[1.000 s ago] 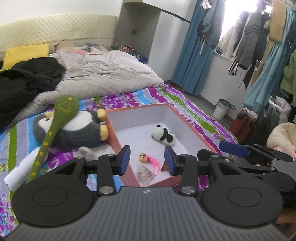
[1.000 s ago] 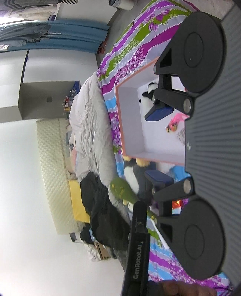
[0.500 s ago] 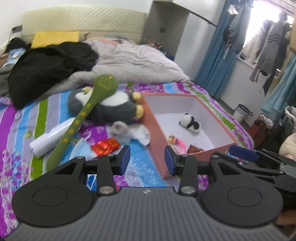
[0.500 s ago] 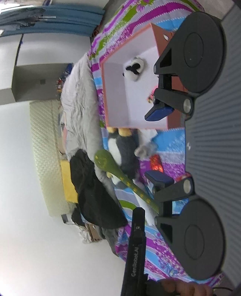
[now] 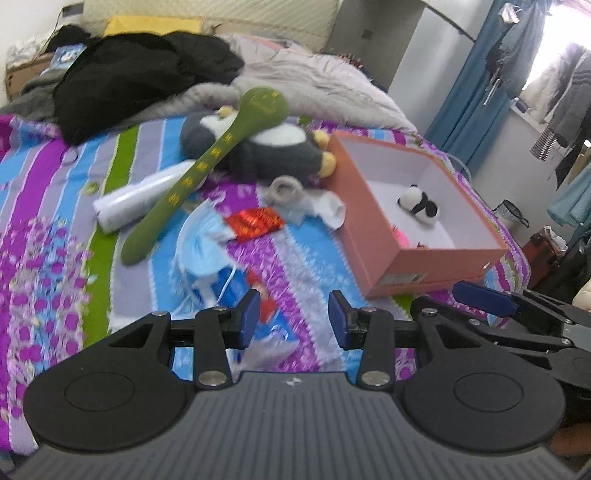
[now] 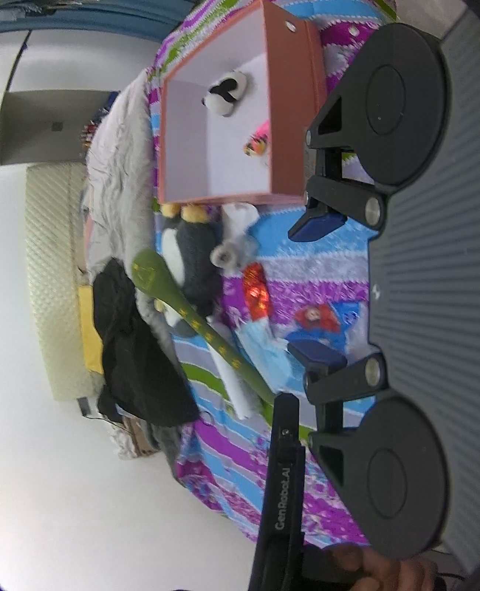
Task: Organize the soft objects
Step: 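Move both grippers back toward the blue mask and blue plastic bag, then grasp the blue mask with the left gripper while the right gripper grasps the blue bag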
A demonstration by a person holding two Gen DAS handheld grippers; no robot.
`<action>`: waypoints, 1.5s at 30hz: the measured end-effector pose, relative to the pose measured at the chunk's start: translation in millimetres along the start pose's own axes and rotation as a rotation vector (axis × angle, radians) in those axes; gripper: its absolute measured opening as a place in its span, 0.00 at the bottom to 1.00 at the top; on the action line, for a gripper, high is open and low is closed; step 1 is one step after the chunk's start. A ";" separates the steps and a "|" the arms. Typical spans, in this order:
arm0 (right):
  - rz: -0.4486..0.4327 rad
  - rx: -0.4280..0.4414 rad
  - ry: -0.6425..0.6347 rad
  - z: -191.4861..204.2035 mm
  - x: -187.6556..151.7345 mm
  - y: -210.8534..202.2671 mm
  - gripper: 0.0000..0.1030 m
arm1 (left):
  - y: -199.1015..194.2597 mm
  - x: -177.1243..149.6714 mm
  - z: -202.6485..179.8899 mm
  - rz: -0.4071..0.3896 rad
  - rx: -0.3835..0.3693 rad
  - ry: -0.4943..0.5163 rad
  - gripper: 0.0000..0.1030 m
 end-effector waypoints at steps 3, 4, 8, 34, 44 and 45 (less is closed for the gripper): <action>0.037 0.011 -0.006 6.1 -13.5 6.6 0.60 | 3.0 -10.6 12.5 0.021 0.039 -0.009 0.45; 0.050 0.014 -0.005 7.9 -17.3 9.1 0.60 | 4.5 -13.3 16.0 0.030 0.031 -0.025 0.45; 0.081 0.022 -0.009 14.4 -27.8 19.6 0.59 | 13.7 -18.6 33.5 0.055 0.052 -0.055 0.47; 0.316 0.078 0.011 21.4 -67.7 121.1 0.60 | 132.0 -0.4 102.3 0.179 0.128 -0.084 0.53; 0.380 0.173 0.021 46.0 -74.1 160.7 0.61 | 173.4 9.3 127.4 0.201 0.157 -0.103 0.58; 0.385 0.183 0.015 49.6 -75.6 163.5 0.61 | 177.4 9.3 129.2 0.204 0.159 -0.104 0.58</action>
Point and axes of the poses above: each gripper's, at about its wrist camera, not at the fingertips, and y roughly the way its jaws point, z to its left, x to its top, the point moved 9 cm from there along y, roughly the way its jaws point, and after that the axes turned 10 degrees about -z, right-handed, at the moved point
